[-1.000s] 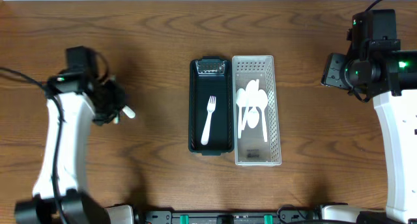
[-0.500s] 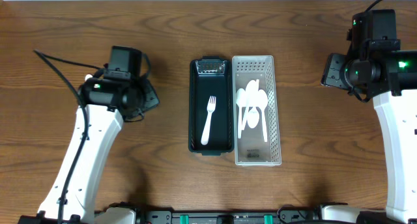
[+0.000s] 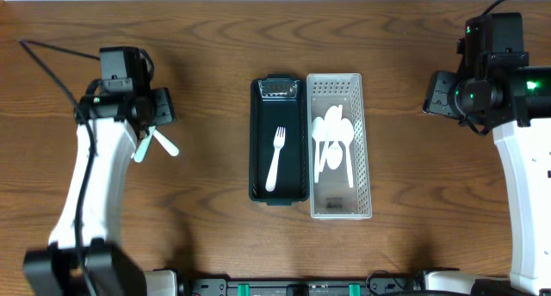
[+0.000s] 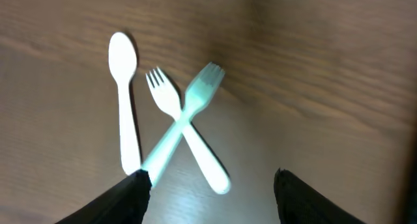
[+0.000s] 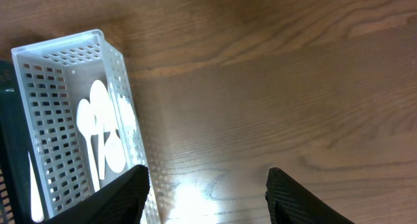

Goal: Pack container

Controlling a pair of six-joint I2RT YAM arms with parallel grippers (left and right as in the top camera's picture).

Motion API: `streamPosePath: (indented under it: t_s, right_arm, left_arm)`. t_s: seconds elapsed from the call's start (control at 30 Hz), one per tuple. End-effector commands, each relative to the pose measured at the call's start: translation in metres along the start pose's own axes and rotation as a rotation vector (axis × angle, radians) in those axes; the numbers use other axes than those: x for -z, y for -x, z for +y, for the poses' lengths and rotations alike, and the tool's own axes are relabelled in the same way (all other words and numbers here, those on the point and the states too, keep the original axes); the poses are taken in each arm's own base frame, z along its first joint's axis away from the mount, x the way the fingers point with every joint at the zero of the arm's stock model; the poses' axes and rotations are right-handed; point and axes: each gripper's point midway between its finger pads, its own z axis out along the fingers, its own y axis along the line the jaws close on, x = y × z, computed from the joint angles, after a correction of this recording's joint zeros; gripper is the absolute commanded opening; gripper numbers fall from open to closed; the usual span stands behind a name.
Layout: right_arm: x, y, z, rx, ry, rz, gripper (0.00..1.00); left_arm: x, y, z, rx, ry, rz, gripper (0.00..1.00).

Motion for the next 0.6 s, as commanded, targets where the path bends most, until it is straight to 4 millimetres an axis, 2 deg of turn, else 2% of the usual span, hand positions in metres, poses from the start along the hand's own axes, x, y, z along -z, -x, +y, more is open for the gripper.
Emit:
streamPosePath:
  t_s: [0.0,0.1,0.17,0.37,0.5,0.57]
  right_arm:
    - [-0.002,-0.001,-0.002,0.012,-0.001,0.008,0.62]
    - [-0.002,-0.001,-0.002,0.012,-0.002,0.008,0.63]
    - [-0.002,-0.001,-0.002,0.012,-0.002,0.008,0.63]
    - [-0.002,-0.001,-0.003,0.011,-0.010,0.005,0.64]
    - [-0.002,-0.001,-0.003,0.012,-0.010,0.005,0.64]
    - [-0.002,-0.001,-0.003,0.011,-0.009,0.005,0.64]
  left_arm:
    - [-0.031,0.001,0.007,-0.140,0.019,0.038,0.74]
    - [-0.056,-0.001,0.008,-0.216,0.019,0.063,0.92]
    - [-0.072,-0.001,0.009,-0.254,0.019,0.073,0.96]
    - [-0.099,-0.002,0.013,-0.307,0.004,0.079,0.98]
    - [-0.108,-0.004,0.009,-0.326,-0.071,0.079,0.98]
    - [-0.112,-0.005,0.015,-0.315,-0.070,0.082,0.98]
